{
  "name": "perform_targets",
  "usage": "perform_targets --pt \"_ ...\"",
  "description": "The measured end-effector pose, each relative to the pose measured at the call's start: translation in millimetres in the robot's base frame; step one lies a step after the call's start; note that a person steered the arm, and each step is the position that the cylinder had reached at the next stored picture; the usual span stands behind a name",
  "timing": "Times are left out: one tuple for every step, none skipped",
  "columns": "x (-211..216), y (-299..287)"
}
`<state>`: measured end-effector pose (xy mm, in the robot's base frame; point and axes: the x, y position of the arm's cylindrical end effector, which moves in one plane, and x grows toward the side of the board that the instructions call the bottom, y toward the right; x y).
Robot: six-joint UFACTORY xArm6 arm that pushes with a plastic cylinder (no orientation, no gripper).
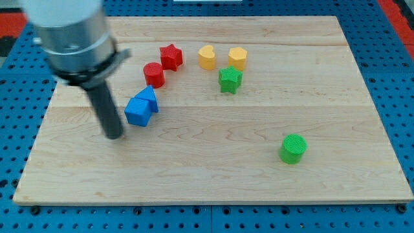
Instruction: Push the blue cube up a bit
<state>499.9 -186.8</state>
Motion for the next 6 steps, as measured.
perform_targets --pt "-26 -23" --pt "-26 2" --pt "-24 53" --pt "-15 92" --pt "-13 123" --pt "-13 106"
